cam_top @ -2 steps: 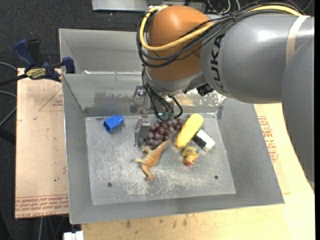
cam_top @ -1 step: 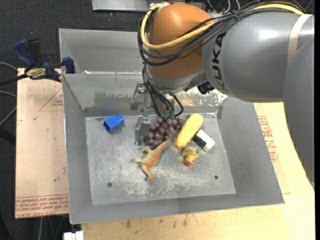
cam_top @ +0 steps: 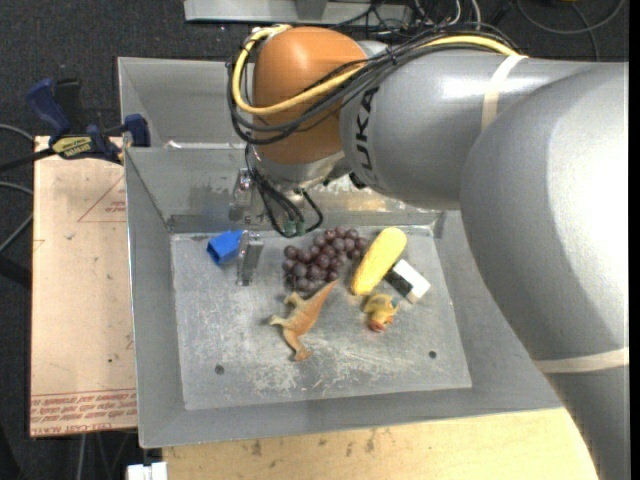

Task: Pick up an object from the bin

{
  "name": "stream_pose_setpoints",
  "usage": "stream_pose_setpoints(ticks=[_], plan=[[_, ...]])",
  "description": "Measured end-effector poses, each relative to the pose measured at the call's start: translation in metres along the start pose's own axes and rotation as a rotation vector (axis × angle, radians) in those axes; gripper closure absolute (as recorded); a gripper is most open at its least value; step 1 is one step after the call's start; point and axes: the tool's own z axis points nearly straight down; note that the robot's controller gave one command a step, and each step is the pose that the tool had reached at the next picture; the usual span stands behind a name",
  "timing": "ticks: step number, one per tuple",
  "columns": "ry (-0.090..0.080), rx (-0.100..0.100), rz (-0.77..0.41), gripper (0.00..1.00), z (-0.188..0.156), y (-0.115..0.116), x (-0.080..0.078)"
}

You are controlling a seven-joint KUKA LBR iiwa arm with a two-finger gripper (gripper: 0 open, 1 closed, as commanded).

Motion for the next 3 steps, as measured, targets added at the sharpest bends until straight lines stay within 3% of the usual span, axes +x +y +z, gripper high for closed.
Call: stream_pose_setpoints(ticks=[1, 2, 3], plan=[[0.006, 0.002, 0.01, 0.0, 0.0, -0.001, 0.002], [0.005, 0.002, 0.156, 0.0, 0.017, -0.01, -0.007], [0.001, 0.001, 0.096, 0.0, 0.081, -0.006, -0.005]])
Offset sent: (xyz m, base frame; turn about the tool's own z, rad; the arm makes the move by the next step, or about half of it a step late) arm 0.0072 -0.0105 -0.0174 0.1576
